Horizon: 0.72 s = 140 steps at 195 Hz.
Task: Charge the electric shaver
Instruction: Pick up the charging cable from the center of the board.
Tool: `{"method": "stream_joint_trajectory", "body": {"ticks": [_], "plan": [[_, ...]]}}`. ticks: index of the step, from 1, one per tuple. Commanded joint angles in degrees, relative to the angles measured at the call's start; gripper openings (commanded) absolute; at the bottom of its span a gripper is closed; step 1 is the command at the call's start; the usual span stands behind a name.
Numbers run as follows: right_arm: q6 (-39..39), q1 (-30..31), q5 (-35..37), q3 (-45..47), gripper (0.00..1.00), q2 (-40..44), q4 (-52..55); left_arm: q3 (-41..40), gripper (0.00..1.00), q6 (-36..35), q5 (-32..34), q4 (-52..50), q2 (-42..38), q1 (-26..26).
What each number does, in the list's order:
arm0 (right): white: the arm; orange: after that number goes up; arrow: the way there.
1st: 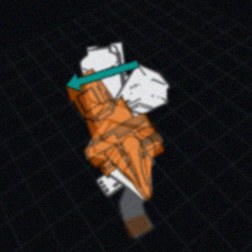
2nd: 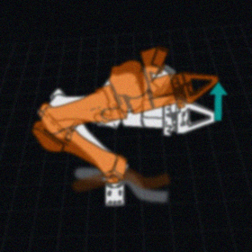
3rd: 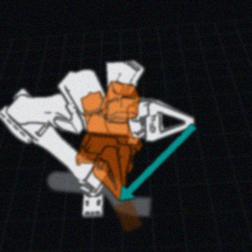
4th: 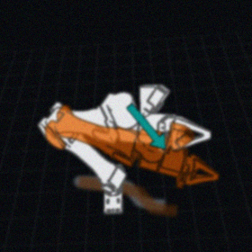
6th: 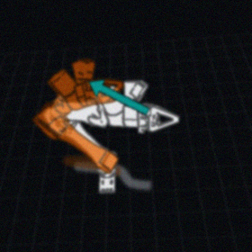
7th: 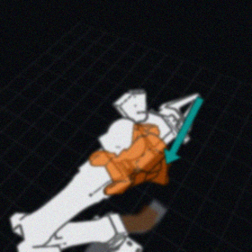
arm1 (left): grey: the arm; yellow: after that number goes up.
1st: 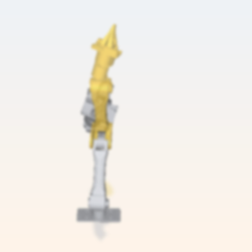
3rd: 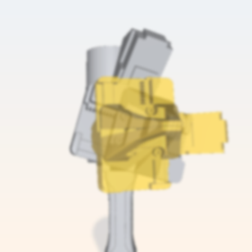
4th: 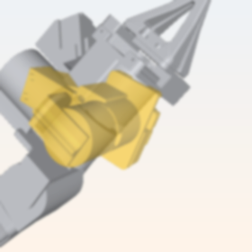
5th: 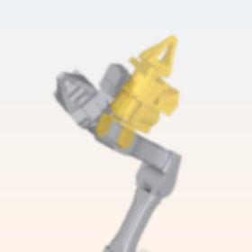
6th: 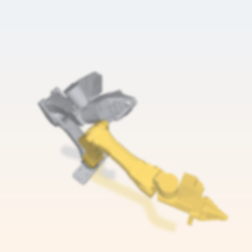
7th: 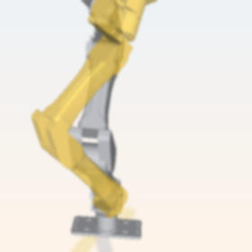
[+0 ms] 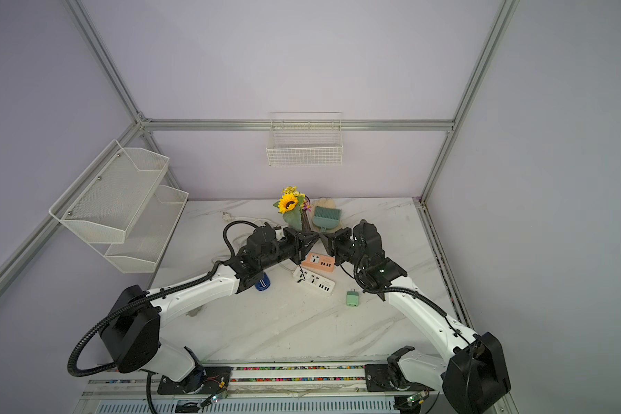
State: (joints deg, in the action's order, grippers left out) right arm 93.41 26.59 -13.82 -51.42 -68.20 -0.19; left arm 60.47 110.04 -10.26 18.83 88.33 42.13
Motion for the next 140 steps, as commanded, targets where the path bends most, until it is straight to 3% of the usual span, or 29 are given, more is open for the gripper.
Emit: {"method": "stream_joint_trajectory", "body": {"ticks": [1, 36, 70, 81, 94, 104, 120, 140], "plan": [[2.7, 0.5, 0.4, 0.1, 0.00, -0.3, -0.4, 0.4, 0.12, 0.1, -0.5, 3.9, 0.3, 0.0], [2.6, 0.6, -0.1, -0.8, 0.00, -1.0, 0.3, 0.2, 0.00, -0.2, -1.2, 4.3, 0.4, -0.1], [0.8, 0.6, -0.4, -2.7, 0.00, -1.4, 5.4, 0.2, 0.00, -1.8, -1.3, 3.4, -0.4, -0.5], [-0.6, 0.6, -0.2, -4.0, 0.16, -1.6, 8.9, 0.4, 0.00, -2.7, -1.4, 2.2, -0.8, -0.7], [-2.9, 0.6, 0.6, -5.9, 0.43, -1.3, 14.3, 0.4, 0.00, -4.1, -1.8, 1.0, -1.4, -1.1], [-4.7, 0.5, 2.1, -7.9, 0.56, -0.8, 18.5, 0.1, 0.00, -4.9, -2.3, 0.1, -1.9, -1.4], [-9.4, 0.3, 5.2, -10.8, 0.67, 0.5, 25.1, -0.7, 0.00, -6.9, -3.0, -1.4, -3.2, -2.5], [-17.2, -0.4, 7.4, -15.0, 0.69, 0.9, 37.1, -1.4, 0.00, -10.8, -5.1, -5.1, -5.1, -4.5]]}}
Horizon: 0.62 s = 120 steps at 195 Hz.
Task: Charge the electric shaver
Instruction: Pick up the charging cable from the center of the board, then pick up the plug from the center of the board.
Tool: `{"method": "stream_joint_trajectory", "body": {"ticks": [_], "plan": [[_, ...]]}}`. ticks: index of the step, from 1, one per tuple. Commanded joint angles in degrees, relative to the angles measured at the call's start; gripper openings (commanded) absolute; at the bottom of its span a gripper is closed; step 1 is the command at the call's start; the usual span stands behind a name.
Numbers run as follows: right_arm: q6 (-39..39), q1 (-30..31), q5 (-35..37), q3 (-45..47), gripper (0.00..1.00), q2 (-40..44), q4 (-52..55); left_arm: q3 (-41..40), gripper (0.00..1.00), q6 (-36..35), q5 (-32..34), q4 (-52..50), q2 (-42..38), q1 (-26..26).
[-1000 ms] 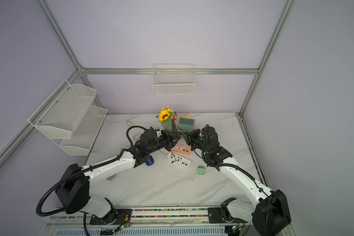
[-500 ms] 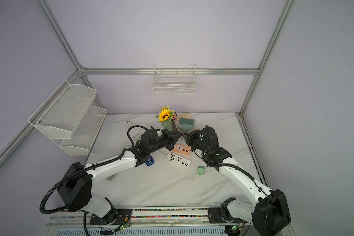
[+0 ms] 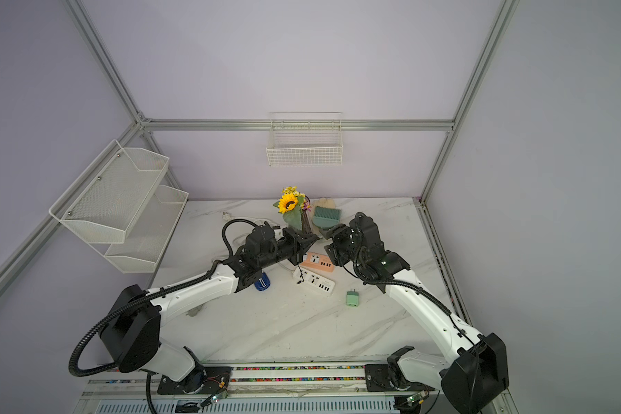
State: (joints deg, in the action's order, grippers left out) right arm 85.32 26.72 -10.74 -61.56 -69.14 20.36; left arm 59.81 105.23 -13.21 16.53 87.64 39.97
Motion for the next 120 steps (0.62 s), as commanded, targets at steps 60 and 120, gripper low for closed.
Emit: {"method": "stream_joint_trajectory", "body": {"ticks": [60, 120], "plan": [[-36.7, -1.5, 6.5, -4.0, 0.73, -7.4, 43.9, -1.2, 0.00, -18.7, -11.9, -15.6, -10.3, -7.0], [-47.5, -1.5, 10.8, -2.8, 0.76, -22.2, 45.7, -3.0, 0.00, -20.8, -13.5, -19.6, -13.5, -8.1]]}}
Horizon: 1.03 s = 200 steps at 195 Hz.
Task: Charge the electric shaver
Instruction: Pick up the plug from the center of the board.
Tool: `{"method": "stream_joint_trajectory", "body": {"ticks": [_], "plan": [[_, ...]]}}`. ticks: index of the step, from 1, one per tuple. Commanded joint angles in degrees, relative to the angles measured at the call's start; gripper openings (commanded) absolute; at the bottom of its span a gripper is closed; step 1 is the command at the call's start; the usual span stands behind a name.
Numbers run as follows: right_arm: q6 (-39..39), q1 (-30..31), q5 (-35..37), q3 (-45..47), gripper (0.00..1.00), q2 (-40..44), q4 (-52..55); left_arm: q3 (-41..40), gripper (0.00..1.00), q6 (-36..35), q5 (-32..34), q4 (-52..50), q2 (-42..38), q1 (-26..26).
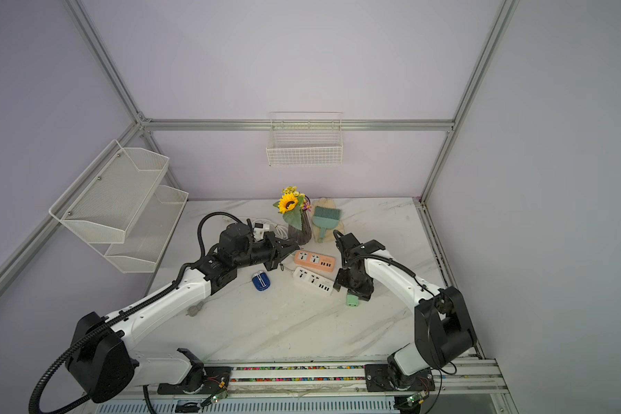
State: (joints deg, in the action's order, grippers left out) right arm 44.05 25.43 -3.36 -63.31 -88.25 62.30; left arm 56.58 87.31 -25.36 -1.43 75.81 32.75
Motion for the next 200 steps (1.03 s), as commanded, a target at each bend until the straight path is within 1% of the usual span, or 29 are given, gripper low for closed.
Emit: {"method": "stream_joint_trajectory", "body": {"ticks": [1, 36, 68, 105, 118, 128, 146, 165, 183, 200], "plan": [[-6.3, -0.2, 3.4, -1.1, 0.76, -3.2, 3.7, 0.3, 0.00, -2.8, -1.4, -1.7, -1.7, -0.8], [-8.8, -0.5, 4.9, -1.1, 0.76, -7.9, 1.0, 0.7, 0.00, -3.2, -1.5, -2.9, -2.1, -1.0], [-10.2, -0.9, 5.6, -0.3, 0.70, -10.1, -2.4, 0.4, 0.00, -3.2, -1.3, -2.9, -2.7, -0.9], [-11.5, -1.3, 5.3, -0.3, 0.59, -12.7, -5.4, 0.6, 0.00, -3.0, -1.6, -2.7, -2.4, -0.9], [-11.9, -1.2, 5.2, 0.4, 0.57, -13.3, -6.2, 0.5, 0.00, -3.1, -1.8, -2.7, -2.3, -0.9], [-11.9, -1.3, 5.2, 1.0, 0.53, -13.4, -6.9, 0.6, 0.00, -3.0, -1.9, -2.8, -2.2, -0.9], [-11.5, -1.4, 5.1, 1.6, 0.41, -12.5, -7.5, 0.5, 0.00, -2.9, -1.8, -2.7, -2.3, -0.9], [-9.0, -1.4, 3.8, 0.6, 0.24, -8.9, -7.2, 0.6, 0.00, -2.9, -1.3, -2.4, -2.5, -0.9], [-4.1, -1.4, 1.0, -2.3, 0.18, -3.0, -6.7, 0.9, 0.00, -2.8, -0.2, -1.3, -2.9, -0.9], [2.7, -1.7, -3.1, -5.9, 0.14, 3.2, -7.9, 1.3, 0.00, -1.9, 1.5, 1.2, -3.1, -0.9]]}}
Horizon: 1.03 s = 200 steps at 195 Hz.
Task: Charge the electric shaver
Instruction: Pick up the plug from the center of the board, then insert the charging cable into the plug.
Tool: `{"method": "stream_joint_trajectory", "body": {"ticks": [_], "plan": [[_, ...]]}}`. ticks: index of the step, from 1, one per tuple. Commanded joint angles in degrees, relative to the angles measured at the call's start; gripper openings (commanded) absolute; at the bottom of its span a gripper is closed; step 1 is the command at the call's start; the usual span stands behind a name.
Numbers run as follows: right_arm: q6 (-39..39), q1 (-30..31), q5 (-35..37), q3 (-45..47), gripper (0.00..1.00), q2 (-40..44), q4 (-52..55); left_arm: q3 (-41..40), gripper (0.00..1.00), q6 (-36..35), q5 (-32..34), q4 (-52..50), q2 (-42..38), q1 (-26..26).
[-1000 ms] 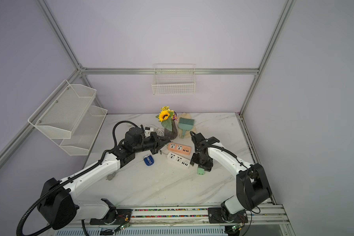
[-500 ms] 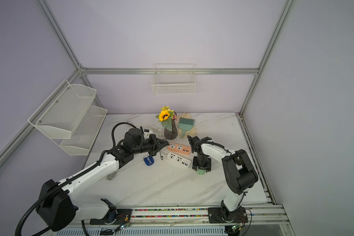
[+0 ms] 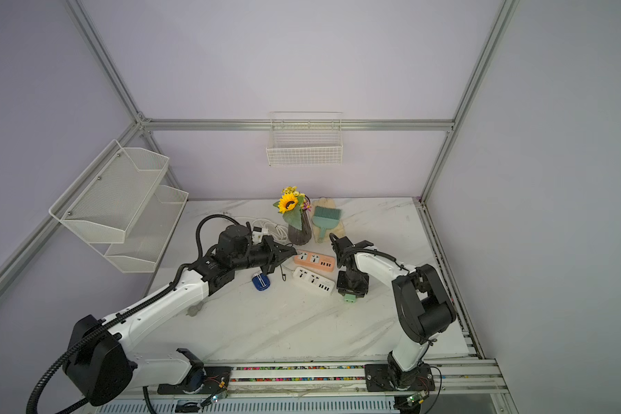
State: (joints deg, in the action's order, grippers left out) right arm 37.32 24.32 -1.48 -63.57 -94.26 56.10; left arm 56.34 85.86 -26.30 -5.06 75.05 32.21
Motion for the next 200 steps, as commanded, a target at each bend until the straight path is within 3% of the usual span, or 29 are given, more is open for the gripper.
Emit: {"method": "stream_joint_trajectory", "body": {"ticks": [1, 21, 49, 71, 108, 147, 200], "plan": [[10.0, -0.6, -5.2, -5.8, 0.14, 9.6, -1.9, 1.6, 0.00, -0.4, 2.5, 5.0, -2.3, -0.4], [22.3, -0.7, -10.0, -6.0, 0.11, 17.5, -11.6, 2.2, 0.00, 1.6, 4.7, 9.2, -2.3, -0.4], [43.0, -0.6, -11.9, 7.1, 0.11, 28.2, -44.3, 3.0, 0.00, 4.2, 7.0, 18.0, -1.4, -0.3], [54.5, -0.6, -11.4, 14.3, 0.11, 29.3, -62.6, 3.6, 0.00, 3.5, 8.0, 24.5, -0.4, 0.1], [56.3, -0.6, -12.1, 12.5, 0.08, 27.4, -74.1, 2.9, 0.00, 2.2, 7.1, 36.5, 1.6, 1.4], [58.7, -0.5, -11.7, 12.1, 0.07, 25.7, -83.4, 4.3, 0.00, -2.3, 7.2, 36.9, 2.1, 2.8], [58.7, 0.1, -12.4, 12.4, 0.07, 24.7, -87.6, 6.9, 0.00, 0.0, 8.9, 39.0, 5.4, 4.4]]}}
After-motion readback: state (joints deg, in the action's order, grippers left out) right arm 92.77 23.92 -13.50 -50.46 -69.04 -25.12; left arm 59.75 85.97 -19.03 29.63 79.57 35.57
